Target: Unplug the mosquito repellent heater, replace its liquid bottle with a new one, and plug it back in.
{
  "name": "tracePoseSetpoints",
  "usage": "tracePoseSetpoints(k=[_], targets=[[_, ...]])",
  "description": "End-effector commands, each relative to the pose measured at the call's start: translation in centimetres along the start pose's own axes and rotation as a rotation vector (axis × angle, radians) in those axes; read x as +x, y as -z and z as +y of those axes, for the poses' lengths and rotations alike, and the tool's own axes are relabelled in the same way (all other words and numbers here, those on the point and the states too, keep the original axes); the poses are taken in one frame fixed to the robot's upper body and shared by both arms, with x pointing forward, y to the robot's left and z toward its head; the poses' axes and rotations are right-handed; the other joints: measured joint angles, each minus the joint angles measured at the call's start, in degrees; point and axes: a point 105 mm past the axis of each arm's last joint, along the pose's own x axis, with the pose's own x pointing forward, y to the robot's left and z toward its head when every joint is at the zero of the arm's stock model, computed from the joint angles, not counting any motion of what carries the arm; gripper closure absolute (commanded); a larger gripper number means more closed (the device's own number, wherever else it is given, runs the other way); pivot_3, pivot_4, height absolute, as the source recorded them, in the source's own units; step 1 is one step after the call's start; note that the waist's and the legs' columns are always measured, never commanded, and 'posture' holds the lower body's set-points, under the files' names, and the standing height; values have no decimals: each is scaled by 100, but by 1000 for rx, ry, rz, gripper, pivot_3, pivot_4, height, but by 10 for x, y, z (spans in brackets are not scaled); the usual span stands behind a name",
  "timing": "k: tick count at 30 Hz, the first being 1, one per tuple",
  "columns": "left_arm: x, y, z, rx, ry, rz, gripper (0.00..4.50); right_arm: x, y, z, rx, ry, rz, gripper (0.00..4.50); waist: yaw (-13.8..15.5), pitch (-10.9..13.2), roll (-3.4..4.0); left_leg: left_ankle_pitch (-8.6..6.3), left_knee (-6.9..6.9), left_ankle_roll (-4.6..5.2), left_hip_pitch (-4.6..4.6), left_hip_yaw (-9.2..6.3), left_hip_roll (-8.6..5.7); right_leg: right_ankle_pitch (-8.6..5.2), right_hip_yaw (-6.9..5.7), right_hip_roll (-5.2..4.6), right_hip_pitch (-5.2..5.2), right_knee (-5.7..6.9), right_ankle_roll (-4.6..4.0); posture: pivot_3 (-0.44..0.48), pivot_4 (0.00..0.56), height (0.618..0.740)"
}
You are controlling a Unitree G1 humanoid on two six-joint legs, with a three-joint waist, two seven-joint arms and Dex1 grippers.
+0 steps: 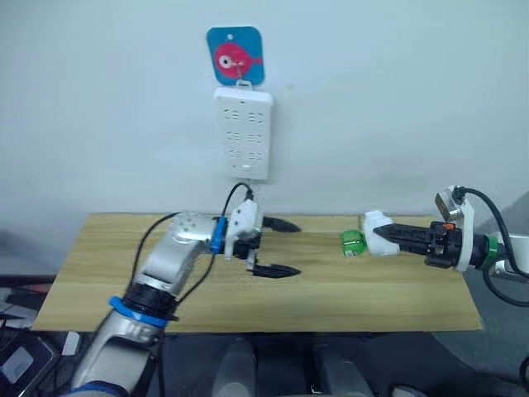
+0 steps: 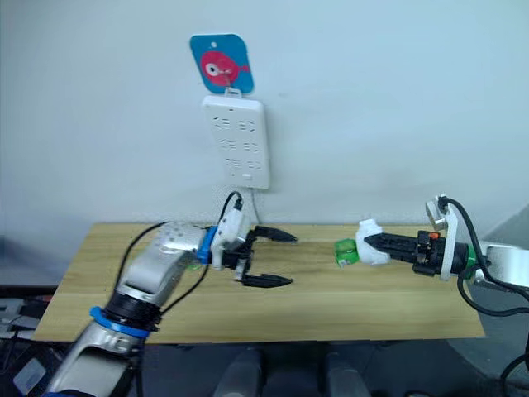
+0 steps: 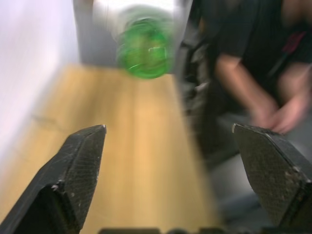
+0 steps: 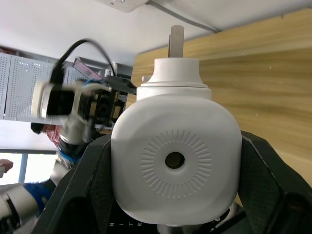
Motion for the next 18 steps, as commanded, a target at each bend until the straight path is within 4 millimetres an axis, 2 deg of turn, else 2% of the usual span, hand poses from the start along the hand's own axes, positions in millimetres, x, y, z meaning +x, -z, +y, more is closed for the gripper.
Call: tracePoseSetpoints(k=[1, 3, 6, 18], targets=[[2, -10, 6, 393, -88, -47, 9, 1, -8, 16, -38, -65, -30, 1522, 40, 0, 0, 0, 0, 0, 2, 3, 0, 1, 4, 0, 0, 0, 1, 219, 167, 740], [7, -13, 2, 535, -99, -79, 9, 4, -5, 21, -40, -85, -21, 1522, 57, 0, 0, 0, 0, 0, 2, 5, 0, 3, 8, 1, 1, 0, 2, 220, 165, 740], [14, -14, 0, 636, -111, -114, 9, 7, -4, 28, -39, -112, -19, 1522, 73, 0, 0, 0, -2, 1, -1, 7, -1, 5, 10, 1, 0, 0, 4, 220, 165, 740], [37, -19, 5, 733, -159, -182, 9, 18, -2, 42, -64, -171, -23, 1522, 70, 0, 0, 0, 0, 2, 2, 3, -1, 10, 7, 3, 3, 9, 8, 202, 178, 740]])
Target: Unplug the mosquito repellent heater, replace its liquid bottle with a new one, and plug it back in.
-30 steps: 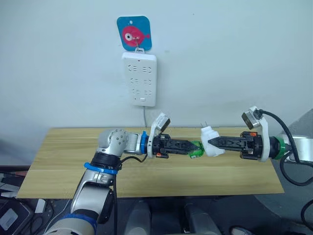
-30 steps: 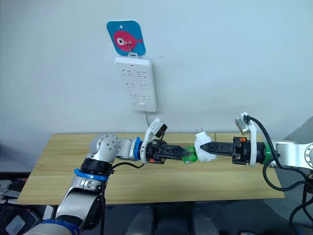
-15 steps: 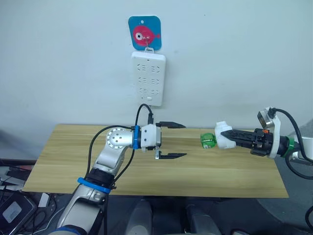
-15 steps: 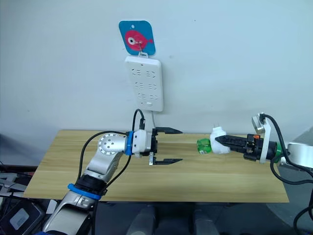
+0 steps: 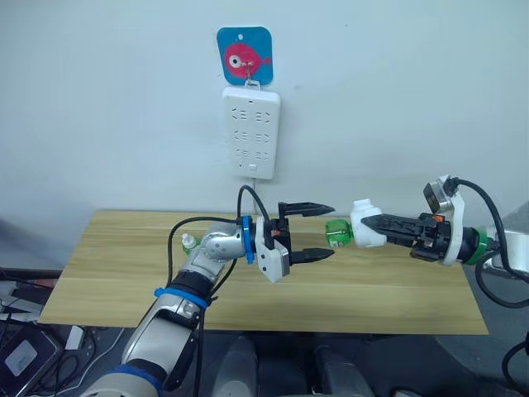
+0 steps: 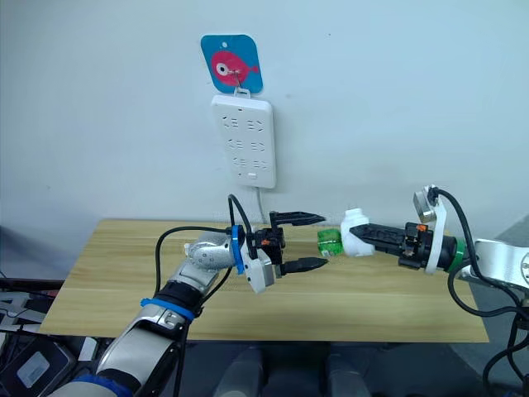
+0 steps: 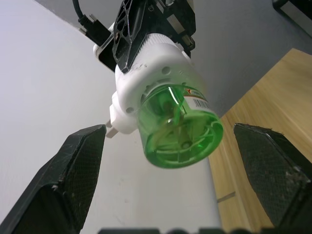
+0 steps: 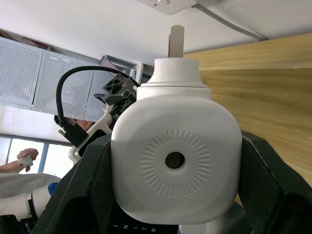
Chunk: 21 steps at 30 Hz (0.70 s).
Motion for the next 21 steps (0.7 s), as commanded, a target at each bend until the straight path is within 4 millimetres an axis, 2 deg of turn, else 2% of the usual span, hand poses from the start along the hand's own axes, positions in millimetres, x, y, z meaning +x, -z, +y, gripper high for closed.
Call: tracePoseSetpoints(k=[1, 5, 8, 13, 19, 21], targets=[[8, -6, 10, 47, -42, -41, 9, 1, -6, 18, -50, -62, -11, 1522, 0, 0, 0, 0, 0, 0, 0, 0, 0, 0, 0, 0, 0, 1, 0, 202, 178, 740], [10, -5, 9, 48, -49, -37, 9, 2, -5, 20, -54, -78, -13, 1522, -5, 0, 0, 0, 0, 0, 0, -2, 0, 0, -2, 0, 1, 1, 0, 191, 183, 740], [11, -5, 6, 44, -45, -38, 571, 3, -3, 22, -57, -93, -11, 1522, -13, 0, 0, 0, -1, 0, 1, -3, 1, 1, -3, 1, 1, 2, -1, 191, 183, 740], [13, -4, 4, 10, -60, -29, 2119, 4, -1, 25, -62, -110, -5, 1522, -19, 0, 0, 0, 0, 0, 2, -6, 1, 1, -6, 1, 3, 3, -1, 186, 188, 740], [12, -6, 9, -74, -110, -33, 2145, 2, 1, 21, -50, -90, -11, 1522, -25, 0, 0, 0, 0, 0, 3, -7, 1, 1, -6, 1, 5, 4, -2, 186, 188, 740], [13, -5, 7, -253, -110, -22, 2145, 2, 1, 19, -48, -84, -12, 1522, -29, 0, 0, 0, -1, 0, 4, -8, 2, 1, -8, 2, 5, 5, -2, 185, 196, 740]])
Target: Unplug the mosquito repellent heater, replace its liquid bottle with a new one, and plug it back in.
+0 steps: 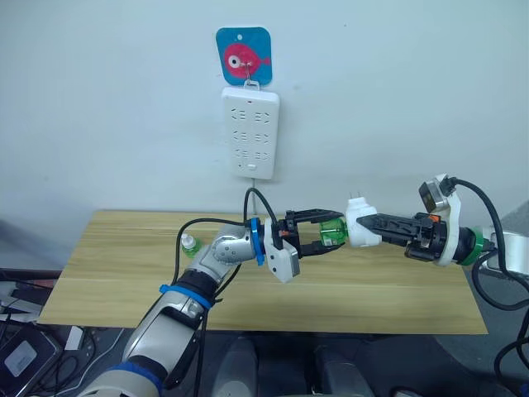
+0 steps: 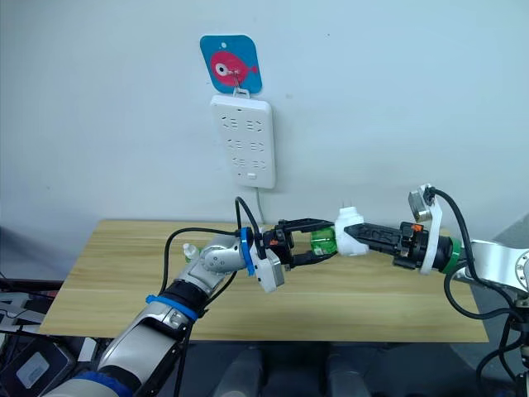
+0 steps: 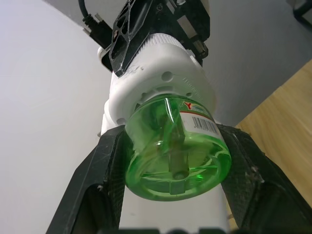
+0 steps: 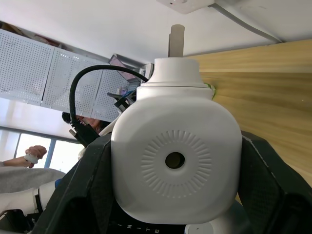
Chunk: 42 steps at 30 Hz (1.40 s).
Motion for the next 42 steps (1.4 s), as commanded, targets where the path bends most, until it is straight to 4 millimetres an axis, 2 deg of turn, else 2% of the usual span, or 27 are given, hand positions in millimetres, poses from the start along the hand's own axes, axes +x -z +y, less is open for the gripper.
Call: tracePoseSetpoints(k=[1, 3, 5, 6, 9, 11, 15, 16, 20, 21, 22, 26, 28, 31, 33, 35, 36, 38, 42], targets=[[5, -2, 13, -319, -55, 1, 2145, -2, -2, 14, -35, -45, -11, 1522, -10, 0, 0, 0, 0, 0, 0, 0, 0, 0, 0, 0, 0, 2, 0, 185, 196, 740], [6, -4, 18, -604, -39, 0, 2145, -3, -2, 14, -39, -39, -7, 1522, -35, 0, 0, 0, 0, 0, -1, -2, 2, 0, -2, 1, 0, 5, 0, 185, 196, 740], [5, -2, 24, -1007, -15, 33, 2145, -4, -2, 14, -44, -30, 4, 1522, -59, 2, -1, 0, 4, 0, 0, -13, 3, -1, -12, 3, 0, 15, 1, 184, 196, 740], [3, -1, 22, -1242, 16, 62, 2145, -4, -1, 15, -48, -30, 14, 1522, -74, 2, 0, 1, 7, 0, 0, -20, 3, -2, -16, 6, -1, 21, 2, 185, 196, 740], [-7, 4, 9, -1805, 108, 190, 2145, -1, 0, 18, -61, -36, 33, 1522, -160, 8, -5, 4, 9, 6, 4, -38, 1, -22, -31, 9, 0, 35, 29, 185, 196, 740], [-12, 6, 7, -2039, 120, 202, 2145, 1, 1, 18, -67, -37, 37, 1522, -278, 9, -4, 6, 9, 10, 4, -42, 1, -22, -33, 13, 0, 34, 30, 178, 196, 740], [-14, -3, 3, -2184, 178, 196, 2145, 3, 2, 19, -72, -39, 37, 1522, -435, 10, -6, 6, 6, 10, 5, -37, 0, -24, -29, 13, -1, 31, 28, 171, 196, 740], [-14, -3, 2, -2197, 180, 198, 1447, 2, 3, 19, -73, -39, 36, 1522, -463, 10, -5, 6, 4, 10, 5, -38, 1, -25, -30, 13, -1, 33, 26, 171, 196, 740], [-12, -1, 6, -2241, 137, 158, 238, 1, 3, 19, -75, -35, 27, 1522, -461, 11, -4, 6, 0, 9, 8, -41, 3, -27, -32, 14, -3, 38, 22, 157, 200, 740], [-11, 0, 8, -2247, 117, 152, 9, 0, 3, 19, -74, -36, 23, 1522, -459, 11, -4, 6, 0, 9, 7, -41, 2, -27, -32, 13, -3, 37, 22, 157, 200, 740], [-12, 1, 10, -2247, 101, 146, 9, -1, 2, 19, -73, -37, 18, 1522, -458, 11, -4, 6, 1, 8, 6, -40, 1, -27, -31, 13, -3, 36, 22, 157, 196, 740], [-23, 9, 17, -2176, 22, 182, 9, -5, 1, 15, -59, -23, -2, 1522, -457, 11, -5, 7, 4, 7, 5, -33, -2, -27, -24, 9, -2, 34, 22, 165, 190, 740], [-34, 9, 23, -2023, 3, 197, 9, -7, -4, 13, -48, -14, -25, 1522, -475, 11, -4, 7, 4, 7, 6, -33, -1, -27, -24, 10, -3, 35, 22, 169, 184, 740], [-45, -3, 33, -1634, 85, 171, 9, -14, -12, 6, -25, 13, -63, 1522, -470, 14, 1, 7, -7, 6, 15, -23, 3, -26, -16, 11, -4, 38, 21, 178, 180, 740], [-50, -10, 33, -1361, 161, 160, 9, -17, -16, 2, -10, 29, -80, 1522, -433, 15, 3, 8, -6, 6, 15, -24, 3, -27, -19, 10, -4, 38, 18, 185, 177, 740], [-50, -9, 32, -1027, 197, 162, 9, -19, -17, 0, -3, 38, -85, 1522, -369, 13, 6, 7, -6, 6, 14, -16, 1, -21, -13, 6, -3, 30, 5, 192, 175, 740], [-49, -7, 30, -786, 211, 161, 9, -19, -19, 0, 1, 39, -90, 1522, -330, 13, 6, 7, -5, 6, 14, -11, -1, -12, -10, 3, -2, 26, -10, 195, 175, 740], [-45, -5, 24, -424, 230, 147, 9, -19, -22, -1, 4, 37, -98, 1522, -234, 12, 8, 7, -5, 6, 9, -4, 0, -7, -5, 2, 1, -5, -17, 198, 174, 740], [-36, -3, 22, -31, 148, 77, 9, -12, -25, 2, -4, 19, -105, 1522, -135, 12, 8, 7, 0, 7, 2, 10, -2, -1, 10, -2, 0, -14, -9, 197, 171, 740]])
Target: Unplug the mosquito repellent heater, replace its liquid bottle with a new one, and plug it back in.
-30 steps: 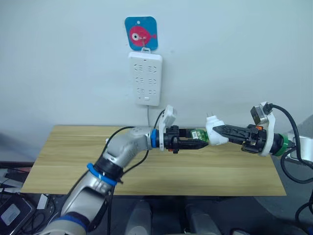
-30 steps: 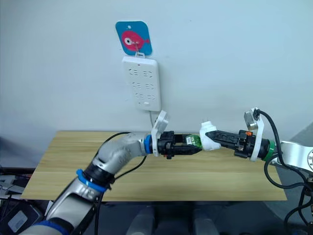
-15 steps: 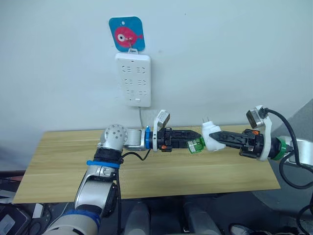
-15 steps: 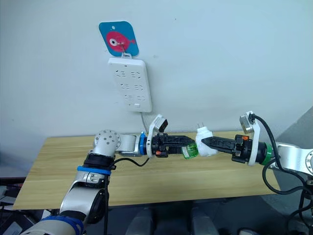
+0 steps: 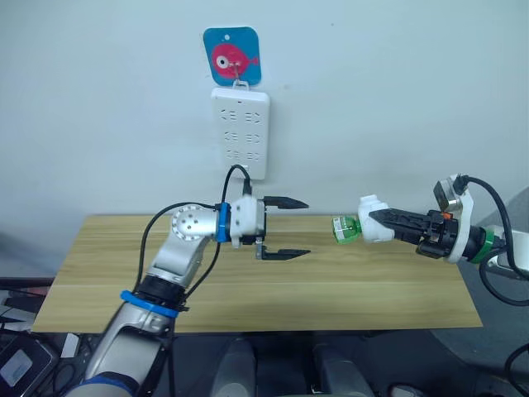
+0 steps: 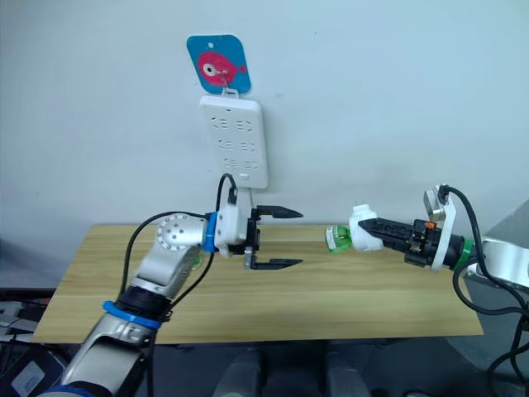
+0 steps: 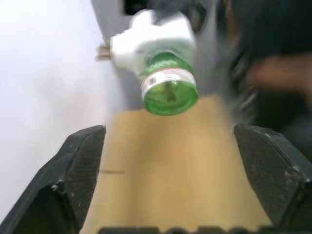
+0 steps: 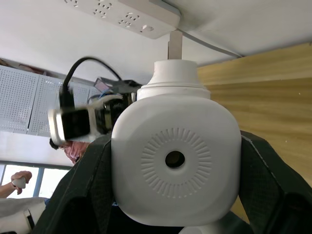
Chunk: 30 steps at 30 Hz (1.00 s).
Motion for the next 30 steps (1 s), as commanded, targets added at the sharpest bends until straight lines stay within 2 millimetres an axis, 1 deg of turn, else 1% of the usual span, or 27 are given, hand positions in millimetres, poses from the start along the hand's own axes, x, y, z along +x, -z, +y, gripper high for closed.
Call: tracePoseSetpoints(k=[1, 4, 6, 12, 16, 20, 28, 30], targets=[[9, -12, 0, 392, -63, -68, 9, 4, -11, 16, -37, -66, -38, 1522, 11, 0, 0, 0, 0, 0, -2, 0, 0, 1, 0, 0, 0, -1, 2, 197, 171, 740], [17, -19, 7, 502, -161, -116, 9, 10, -11, 22, -51, -99, -39, 1522, 16, 0, 0, -1, 0, 1, -6, 0, 0, 3, 1, 0, -1, -1, 5, 193, 171, 740], [23, -24, 8, 552, -197, -148, 9, 12, -10, 24, -55, -110, -37, 1522, 20, 0, 0, -1, 0, 1, -8, -3, 0, 4, -1, 0, -1, 2, 7, 193, 172, 740], [34, -31, 8, 608, -270, -186, 9, 16, -10, 29, -61, -139, -45, 1522, 33, 0, -1, -1, 0, 2, -6, -4, 0, 8, -3, 0, -1, 9, 11, 193, 172, 740], [36, -24, 4, 601, -282, -157, 9, 15, -12, 31, -62, -159, -54, 1522, 30, -1, 0, 0, 0, 2, -3, -6, 1, 9, -4, 1, -1, 14, 12, 187, 175, 740], [36, -20, 7, 596, -309, -130, 9, 14, -11, 32, -62, -170, -51, 1522, 29, -1, 0, 0, 0, 2, -3, -7, 1, 9, -6, 1, 0, 14, 12, 183, 178, 740], [36, -18, 10, 598, -325, -119, 9, 14, -8, 32, -58, -170, -43, 1522, 10, -1, 0, 0, 0, 2, -3, -8, 2, 9, -8, 1, 0, 16, 12, 181, 181, 740], [37, -18, 8, 597, -318, -126, 412, 15, -7, 31, -57, -167, -44, 1522, 8, -1, 0, 0, 0, 2, -3, -8, 2, 10, -8, 1, 0, 16, 12, 181, 181, 740]])
